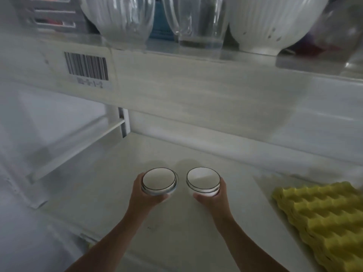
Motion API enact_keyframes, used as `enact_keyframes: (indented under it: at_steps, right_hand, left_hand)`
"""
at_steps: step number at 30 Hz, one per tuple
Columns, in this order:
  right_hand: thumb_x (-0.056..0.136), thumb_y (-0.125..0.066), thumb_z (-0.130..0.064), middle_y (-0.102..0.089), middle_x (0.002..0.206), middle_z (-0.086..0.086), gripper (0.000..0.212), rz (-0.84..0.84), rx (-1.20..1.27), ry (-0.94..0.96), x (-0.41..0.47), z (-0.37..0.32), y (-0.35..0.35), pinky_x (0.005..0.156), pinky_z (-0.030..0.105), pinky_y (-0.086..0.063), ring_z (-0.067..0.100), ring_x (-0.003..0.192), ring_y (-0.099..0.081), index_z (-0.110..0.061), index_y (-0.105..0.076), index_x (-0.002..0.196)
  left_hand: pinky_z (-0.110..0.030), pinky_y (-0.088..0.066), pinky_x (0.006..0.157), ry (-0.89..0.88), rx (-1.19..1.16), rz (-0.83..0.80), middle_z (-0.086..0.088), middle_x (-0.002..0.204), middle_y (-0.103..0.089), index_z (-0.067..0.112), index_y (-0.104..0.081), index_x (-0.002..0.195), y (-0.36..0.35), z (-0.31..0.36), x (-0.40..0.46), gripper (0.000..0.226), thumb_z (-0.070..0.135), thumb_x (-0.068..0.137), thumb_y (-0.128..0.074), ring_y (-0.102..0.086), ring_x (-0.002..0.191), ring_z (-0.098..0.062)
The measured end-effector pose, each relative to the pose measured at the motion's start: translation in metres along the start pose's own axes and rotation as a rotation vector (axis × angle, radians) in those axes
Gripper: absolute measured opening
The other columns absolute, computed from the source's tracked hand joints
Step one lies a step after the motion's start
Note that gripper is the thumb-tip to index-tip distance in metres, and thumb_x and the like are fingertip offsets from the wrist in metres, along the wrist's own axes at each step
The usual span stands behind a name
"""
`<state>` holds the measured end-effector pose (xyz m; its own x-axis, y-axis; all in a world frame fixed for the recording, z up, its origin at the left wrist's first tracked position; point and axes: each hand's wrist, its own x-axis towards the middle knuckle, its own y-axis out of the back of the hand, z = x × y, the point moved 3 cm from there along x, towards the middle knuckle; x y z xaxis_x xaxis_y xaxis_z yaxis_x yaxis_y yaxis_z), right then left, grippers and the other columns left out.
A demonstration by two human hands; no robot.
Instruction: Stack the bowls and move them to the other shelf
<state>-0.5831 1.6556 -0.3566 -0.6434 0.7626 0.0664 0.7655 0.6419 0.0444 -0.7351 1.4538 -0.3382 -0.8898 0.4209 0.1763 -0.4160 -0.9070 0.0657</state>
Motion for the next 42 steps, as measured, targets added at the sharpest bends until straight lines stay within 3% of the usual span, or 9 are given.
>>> enact_keyframes:
  at_steps: [6,12,19,23,26,30,33,36,42]
  right_hand:
    - [0.057,-0.093,0.005,-0.070,0.121,-0.005,0.090,-0.022,-0.058,0.007,0.007,0.012,-0.008,0.078,0.024,-0.060,0.014,0.109,-0.069,-0.029,-0.055,0.132]
    - [0.052,-0.095,0.002,-0.067,0.121,-0.009,0.096,-0.033,-0.139,0.005,0.008,0.017,-0.005,0.079,0.016,-0.056,0.004,0.106,-0.068,-0.027,-0.051,0.132]
    - [0.051,-0.096,0.000,-0.057,0.124,-0.010,0.105,-0.061,-0.247,-0.148,0.000,0.016,0.002,0.073,0.010,-0.050,0.003,0.107,-0.062,-0.030,-0.039,0.133]
    - [0.026,-0.096,-0.037,-0.055,0.126,-0.006,0.122,-0.098,-0.306,-0.175,-0.007,0.003,0.009,0.094,0.034,-0.054,0.023,0.118,-0.058,-0.026,-0.040,0.134]
    - [0.032,-0.083,-0.072,-0.041,0.152,0.008,0.143,-0.116,-0.509,-0.213,-0.016,-0.027,0.019,0.117,0.052,-0.037,0.028,0.142,-0.042,-0.020,-0.031,0.155]
    - [0.080,-0.048,-0.073,-0.028,0.165,0.003,0.095,-0.215,-0.875,-0.198,-0.021,-0.080,0.021,0.120,0.046,-0.024,0.027,0.151,-0.030,-0.025,-0.028,0.160]
    - [0.070,-0.002,-0.096,-0.029,0.165,-0.001,0.114,-0.357,-1.143,-0.090,-0.016,-0.104,0.010,0.117,0.042,-0.028,0.028,0.147,-0.033,-0.030,-0.031,0.158]
    - [0.104,-0.027,-0.058,-0.020,0.168,0.003,0.064,-0.474,-1.287,-0.032,-0.018,-0.122,-0.015,0.121,0.043,-0.028,0.030,0.151,-0.027,-0.031,-0.022,0.161]
    - [0.105,-0.039,-0.052,-0.036,0.163,0.009,0.062,-0.520,-1.055,-0.009,-0.025,-0.143,-0.090,0.122,0.043,-0.029,0.029,0.150,-0.035,-0.021,-0.034,0.158]
  left_hand:
    - [-0.007,-0.047,0.077,0.006,0.066,0.018,0.018,0.105,-0.065,0.032,-0.054,0.108,-0.006,-0.013,0.004,0.080,0.031,0.034,-0.085,-0.062,0.094,0.008]
    - [-0.024,-0.051,0.089,0.009,0.085,-0.047,-0.005,0.118,-0.062,0.015,-0.051,0.122,-0.004,-0.027,0.010,0.094,0.025,0.037,-0.091,-0.062,0.108,-0.012]
    - [-0.006,-0.041,0.085,0.109,0.198,-0.138,-0.009,0.124,-0.051,0.016,-0.044,0.125,0.002,-0.024,0.007,0.105,0.039,0.031,-0.086,-0.054,0.110,-0.013]
    - [-0.031,-0.034,0.110,0.192,0.330,-0.165,-0.009,0.140,-0.041,0.009,-0.036,0.138,0.012,-0.006,-0.002,0.120,0.053,0.035,-0.078,-0.041,0.128,-0.016]
    - [-0.032,-0.014,0.119,0.277,0.649,-0.222,-0.006,0.162,-0.009,0.011,-0.010,0.154,0.029,0.013,-0.004,0.113,0.062,0.069,-0.064,-0.011,0.149,-0.019]
    - [-0.041,-0.013,0.119,0.178,1.145,-0.313,0.000,0.164,-0.004,0.025,-0.009,0.155,0.071,0.042,-0.002,0.077,0.064,0.093,-0.033,-0.004,0.150,-0.025]
    - [-0.043,-0.011,0.119,0.173,1.334,-0.352,0.002,0.164,-0.002,0.028,-0.006,0.155,0.108,0.067,-0.007,0.075,0.067,0.093,-0.022,-0.001,0.150,-0.025]
    - [-0.046,-0.011,0.119,0.216,1.391,-0.353,0.001,0.164,-0.003,0.028,-0.004,0.155,0.144,0.089,-0.014,0.075,0.067,0.093,-0.018,-0.002,0.150,-0.027]
    - [-0.051,-0.016,0.118,0.231,1.547,-0.351,-0.004,0.164,0.001,0.030,-0.004,0.155,0.216,0.117,-0.043,0.064,0.051,0.097,-0.022,-0.002,0.149,-0.034]
